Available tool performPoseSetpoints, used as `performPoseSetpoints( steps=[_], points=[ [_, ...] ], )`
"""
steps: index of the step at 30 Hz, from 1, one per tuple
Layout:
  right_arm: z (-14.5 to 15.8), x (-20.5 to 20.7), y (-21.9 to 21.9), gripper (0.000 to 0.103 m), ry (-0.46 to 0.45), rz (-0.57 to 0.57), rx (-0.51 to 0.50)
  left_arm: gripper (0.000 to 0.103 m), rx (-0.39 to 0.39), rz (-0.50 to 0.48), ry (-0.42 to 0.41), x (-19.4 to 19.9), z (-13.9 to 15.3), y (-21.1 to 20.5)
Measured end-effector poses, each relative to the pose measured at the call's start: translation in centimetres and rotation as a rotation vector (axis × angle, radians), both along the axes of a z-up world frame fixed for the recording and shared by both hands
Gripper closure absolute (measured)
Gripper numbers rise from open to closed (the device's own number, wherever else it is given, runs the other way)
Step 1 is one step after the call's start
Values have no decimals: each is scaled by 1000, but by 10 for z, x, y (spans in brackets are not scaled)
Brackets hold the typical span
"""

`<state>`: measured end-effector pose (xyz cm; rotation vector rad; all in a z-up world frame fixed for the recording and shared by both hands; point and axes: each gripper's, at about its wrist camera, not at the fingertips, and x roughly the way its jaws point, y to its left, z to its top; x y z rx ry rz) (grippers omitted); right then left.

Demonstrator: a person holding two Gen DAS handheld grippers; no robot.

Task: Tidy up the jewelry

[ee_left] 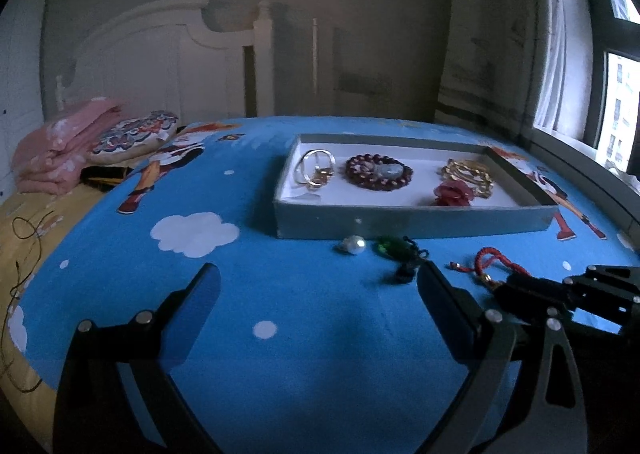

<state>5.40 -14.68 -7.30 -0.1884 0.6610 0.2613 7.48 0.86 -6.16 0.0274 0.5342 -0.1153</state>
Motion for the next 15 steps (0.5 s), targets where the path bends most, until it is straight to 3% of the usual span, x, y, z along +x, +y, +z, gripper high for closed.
performPoseSetpoints(
  steps=[5, 8, 12, 15],
  points=[
    [4, 8, -26, 93, -1, -106, 81, 10, -58, -50, 77, 15, 2, -16],
    [8, 7, -37, 93, -7, -116, 120, 20, -61, -59, 130, 29, 0, -31],
    [10, 3, -43, 93, -21, -108, 143, 47, -6, -66, 206, 42, -10, -50],
    [12, 2, -43, 93, -33, -99, 153, 61, 50, -42, 181, 39, -13, -57]
  ],
)
